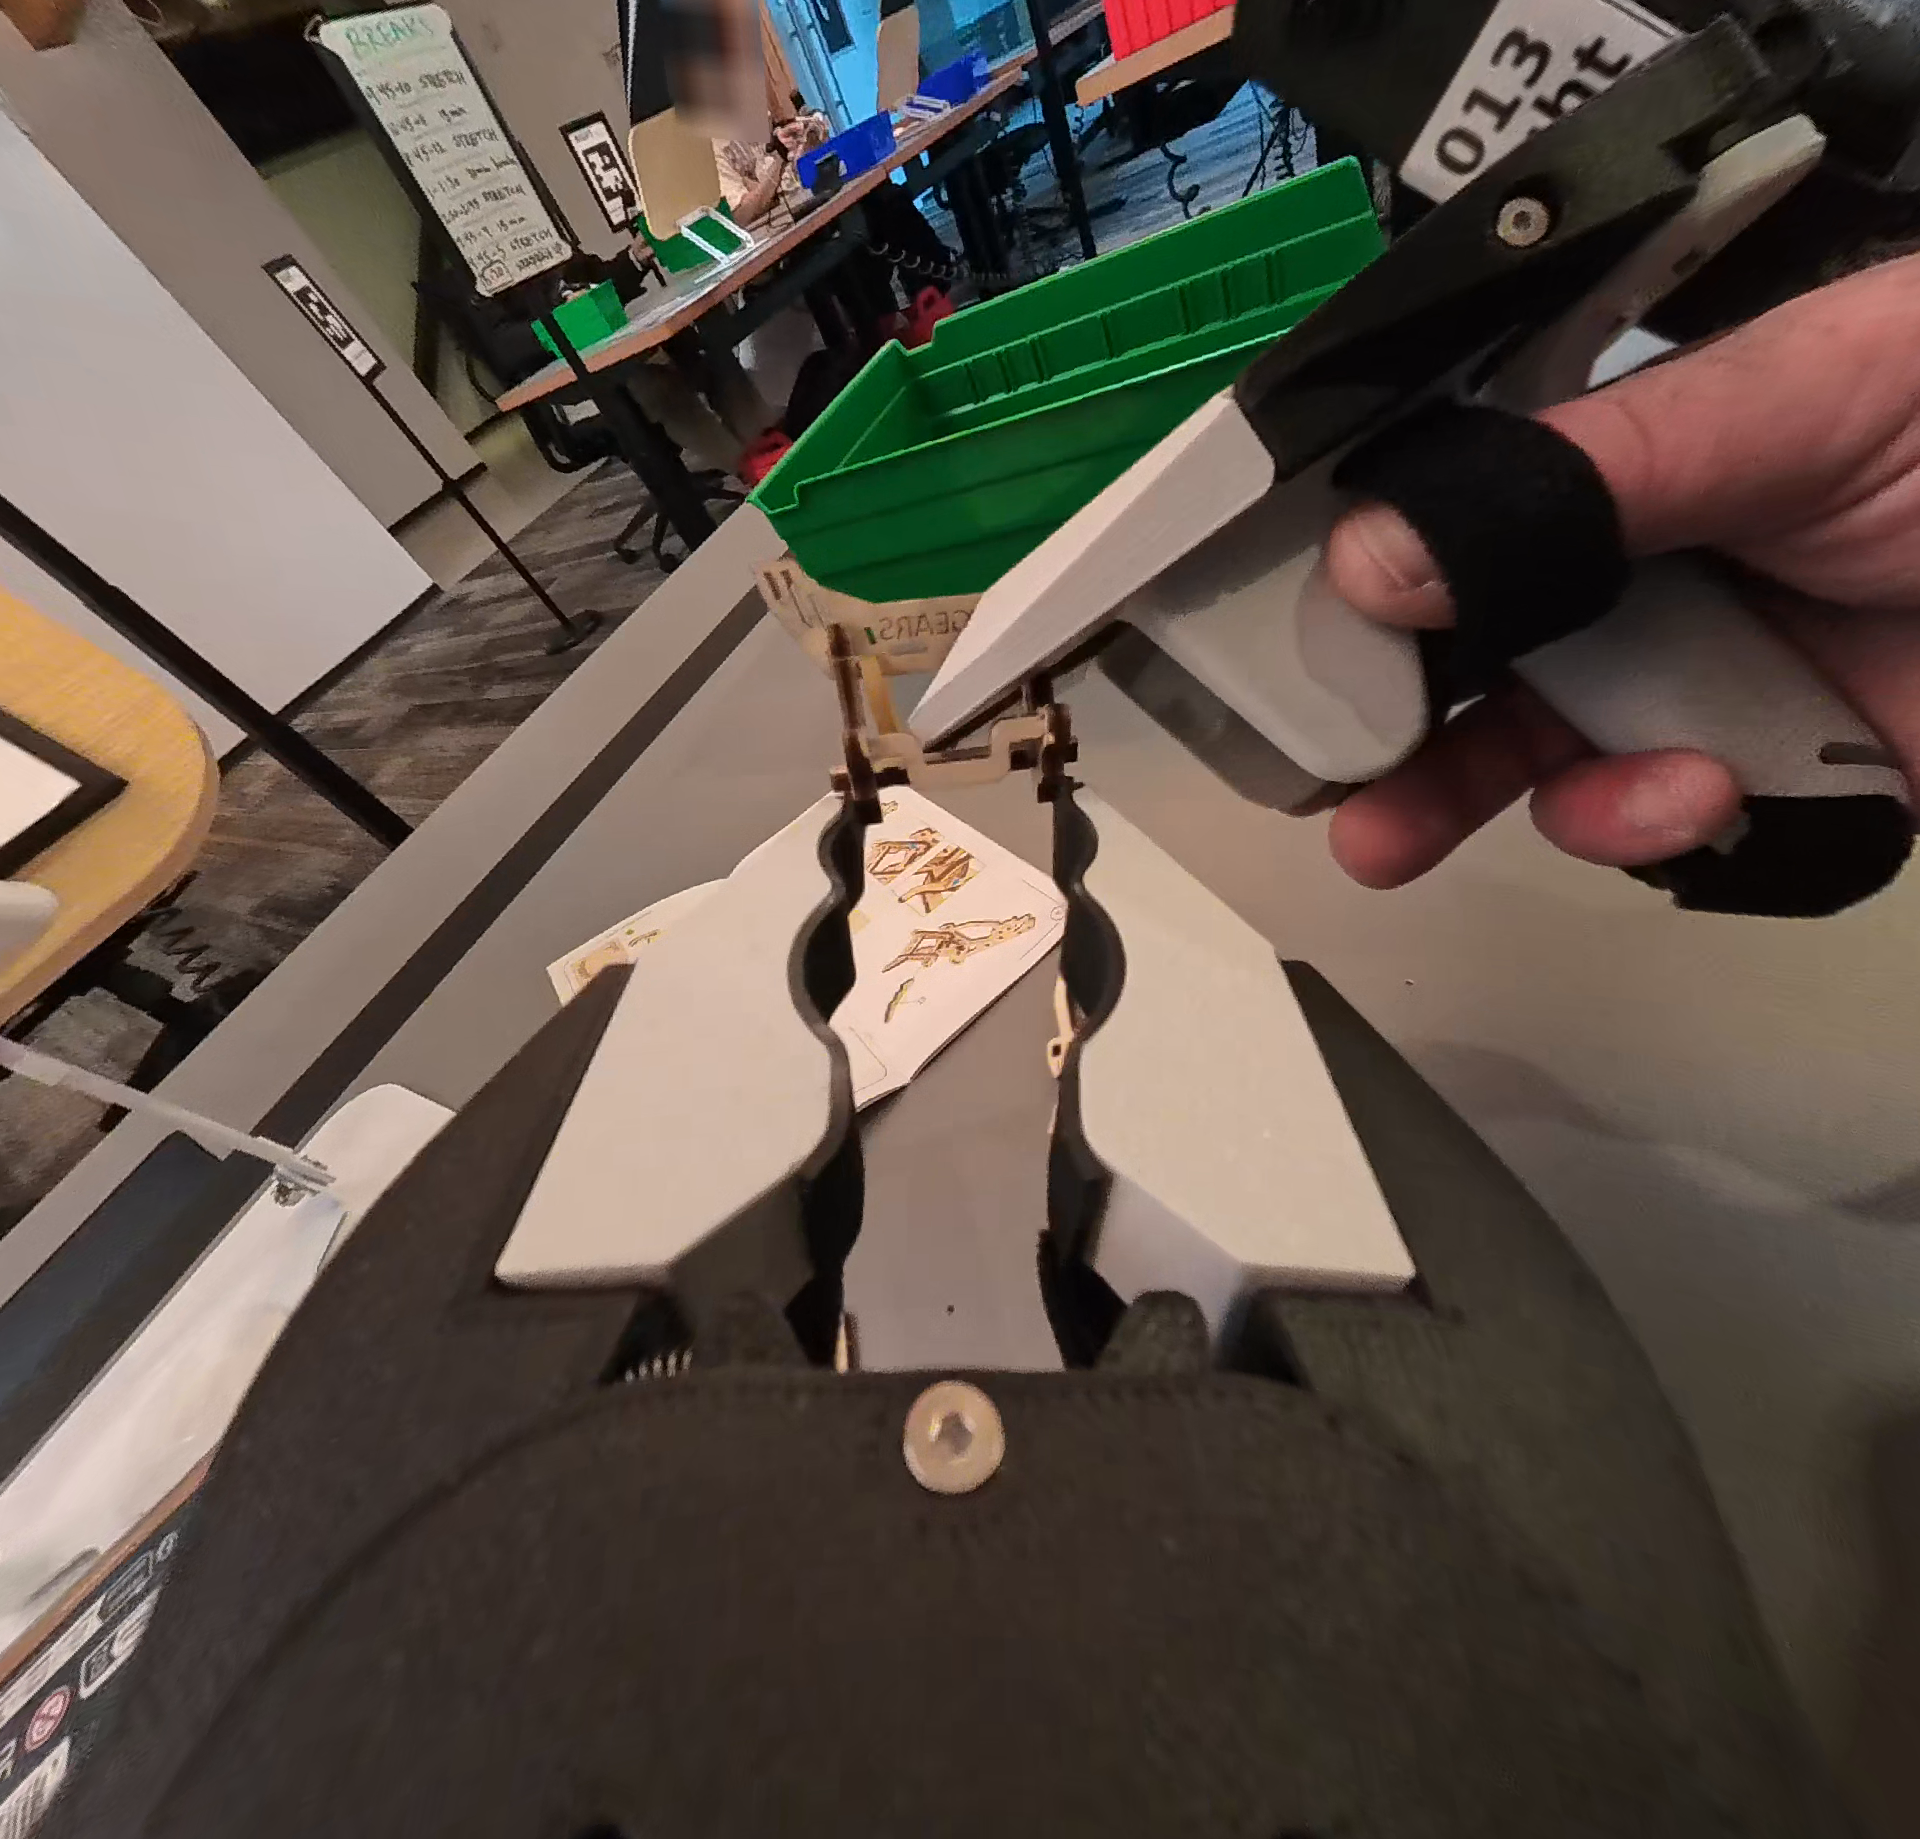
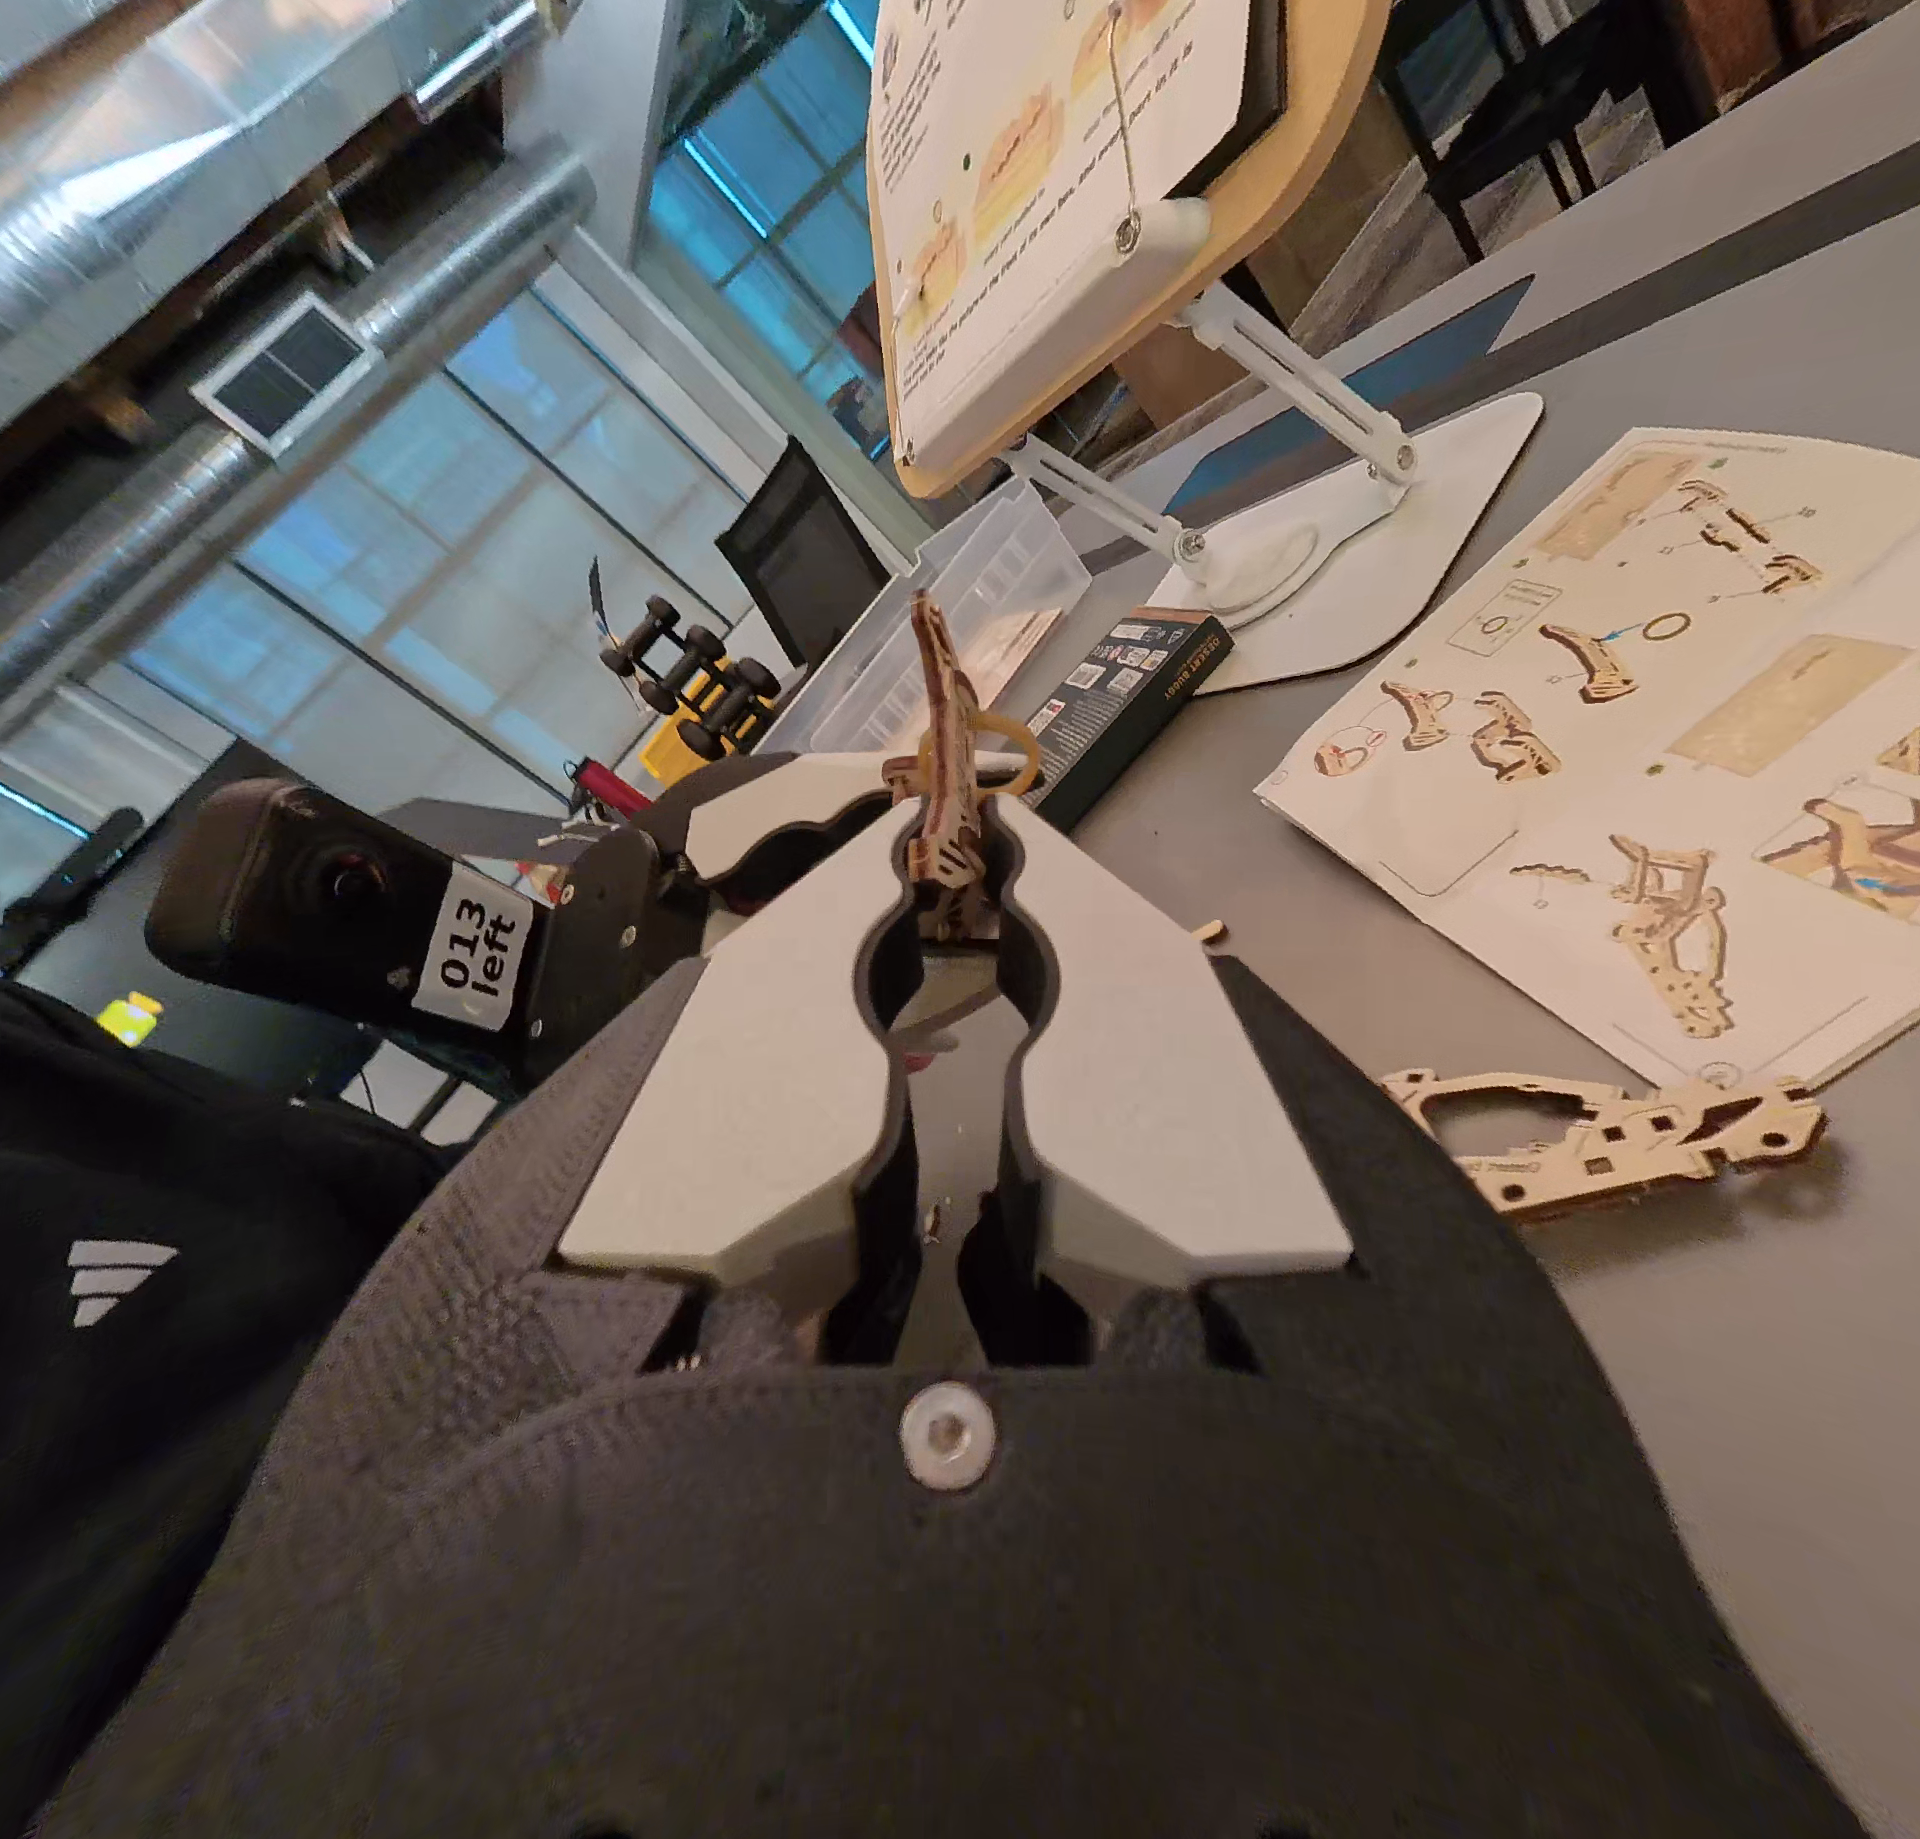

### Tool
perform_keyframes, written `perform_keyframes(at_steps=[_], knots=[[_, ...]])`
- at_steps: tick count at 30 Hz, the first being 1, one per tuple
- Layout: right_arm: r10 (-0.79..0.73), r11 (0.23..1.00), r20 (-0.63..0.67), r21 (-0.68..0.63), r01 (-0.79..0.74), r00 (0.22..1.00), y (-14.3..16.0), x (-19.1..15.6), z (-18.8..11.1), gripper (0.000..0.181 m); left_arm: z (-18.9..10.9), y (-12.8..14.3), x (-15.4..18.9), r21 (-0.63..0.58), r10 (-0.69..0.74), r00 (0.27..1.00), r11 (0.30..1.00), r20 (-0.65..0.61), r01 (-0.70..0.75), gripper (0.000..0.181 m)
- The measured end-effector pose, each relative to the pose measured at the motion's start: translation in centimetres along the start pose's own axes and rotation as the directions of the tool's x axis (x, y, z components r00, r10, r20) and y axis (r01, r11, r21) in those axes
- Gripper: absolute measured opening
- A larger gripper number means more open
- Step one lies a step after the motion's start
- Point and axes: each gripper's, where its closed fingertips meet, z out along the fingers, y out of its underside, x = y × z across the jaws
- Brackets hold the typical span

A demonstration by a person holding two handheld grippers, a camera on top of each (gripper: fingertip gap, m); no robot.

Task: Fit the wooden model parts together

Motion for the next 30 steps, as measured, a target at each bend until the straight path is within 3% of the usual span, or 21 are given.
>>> perform_keyframes(at_steps=[7,11,13,18,23,26,30], knots=[[0.031,0.999,-0.006,0.037,-0.031,0.999,-0.3,-0.3,0.4,0.006,-0.2,-0.1,-0.4,0.020,-0.043,0.999,0.999,-0.021,0.043,0.034],[-0.026,1.000,0.011,-0.002,0.026,1.000,-0.5,-1.2,0.5,0.019,-0.8,-0.5,-1.6,0.075,-0.108,0.993,0.991,-0.046,0.111,0.034],[-0.022,0.999,0.046,-0.024,0.023,0.999,-0.9,-1.8,0.2,0.028,-1.2,-0.8,-1.9,0.112,-0.136,0.988,0.983,-0.077,0.144,0.034],[0.010,0.999,0.205,-0.045,0.000,0.979,-2.4,-3.2,-1.7,0.028,-3.1,-3.6,-1.6,0.276,-0.147,0.968,0.940,-0.203,0.201,0.033],[0.177,0.984,0.414,-0.043,-0.175,0.893,-3.5,-4.1,-2.7,0.002,-4.1,-4.9,-0.8,0.336,-0.072,0.969,0.930,-0.237,0.151,0.033],[0.197,0.980,0.439,-0.071,-0.184,0.877,-3.2,-4.5,-2.4,0.004,-4.7,-5.6,-0.4,0.373,-0.055,0.961,0.914,-0.273,0.158,0.033],[0.343,0.938,0.544,-0.233,-0.255,0.766,-1.7,-6.0,-1.9,0.006,-5.5,-6.3,0.2,0.408,-0.039,0.939,0.894,-0.340,0.185,0.033]])
